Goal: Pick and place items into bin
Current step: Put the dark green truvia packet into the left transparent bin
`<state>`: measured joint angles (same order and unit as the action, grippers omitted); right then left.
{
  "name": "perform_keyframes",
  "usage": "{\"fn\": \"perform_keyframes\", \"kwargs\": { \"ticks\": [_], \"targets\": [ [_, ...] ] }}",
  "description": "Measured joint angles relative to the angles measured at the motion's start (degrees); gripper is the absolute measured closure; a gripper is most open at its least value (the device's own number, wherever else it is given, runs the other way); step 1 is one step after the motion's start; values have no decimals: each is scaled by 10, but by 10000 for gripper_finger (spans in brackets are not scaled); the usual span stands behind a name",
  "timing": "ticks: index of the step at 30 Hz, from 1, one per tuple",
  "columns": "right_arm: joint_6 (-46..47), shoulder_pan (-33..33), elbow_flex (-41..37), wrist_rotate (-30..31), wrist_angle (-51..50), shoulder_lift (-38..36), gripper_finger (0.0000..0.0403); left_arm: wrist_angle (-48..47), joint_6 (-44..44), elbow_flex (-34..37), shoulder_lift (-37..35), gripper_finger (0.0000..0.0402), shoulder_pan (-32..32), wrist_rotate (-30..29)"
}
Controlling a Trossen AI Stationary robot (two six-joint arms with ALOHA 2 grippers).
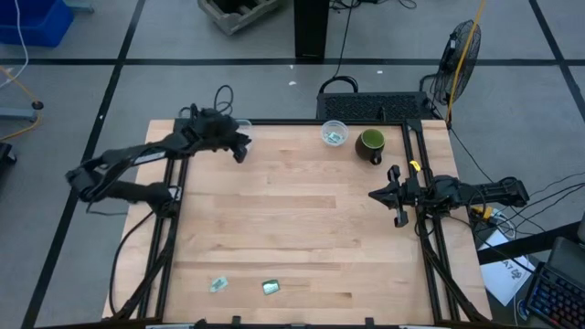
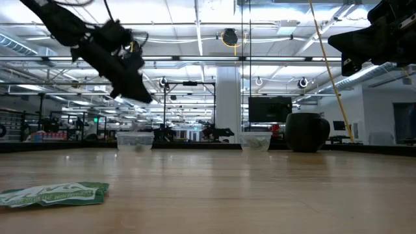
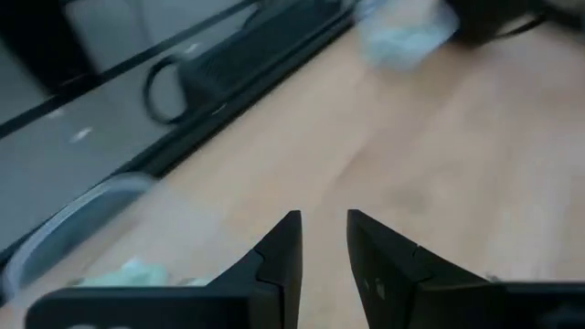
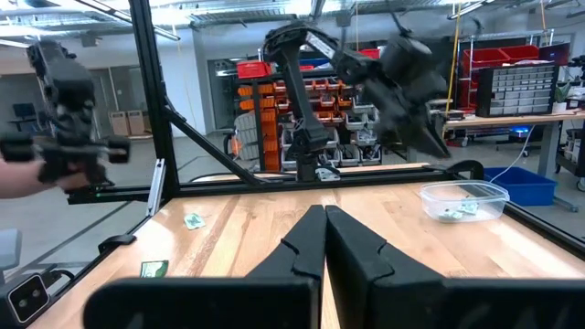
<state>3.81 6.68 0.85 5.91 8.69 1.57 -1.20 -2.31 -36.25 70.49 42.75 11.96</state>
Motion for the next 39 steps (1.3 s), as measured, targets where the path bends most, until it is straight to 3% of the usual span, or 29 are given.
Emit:
{"fn": "perform_keyframes", "kwargs": {
  "ticks": [8,13,19,24,29,35,39],
  "targets": [
    [0,0,0,0,0,0,399,-12,-72,0,-128,307,-98,123],
    [0,0,0,0,0,0,398,-36,-49,0,-156,307,-216,132],
    [0,0,0,0,0,0,399,-76,4,0,-146,307,-412,7],
    [0,0,0,0,0,0,398,-71,8,0,-122,307,-560,-42],
    [0,0,0,0,0,0,398,-45,26,0,-77,307,-700,-129],
    [0,0,0,0,0,0,398,-4,76,0,0,307,-805,-248],
    [0,0,0,0,0,0,399,35,95,0,69,307,-833,-272]
  ]
}}
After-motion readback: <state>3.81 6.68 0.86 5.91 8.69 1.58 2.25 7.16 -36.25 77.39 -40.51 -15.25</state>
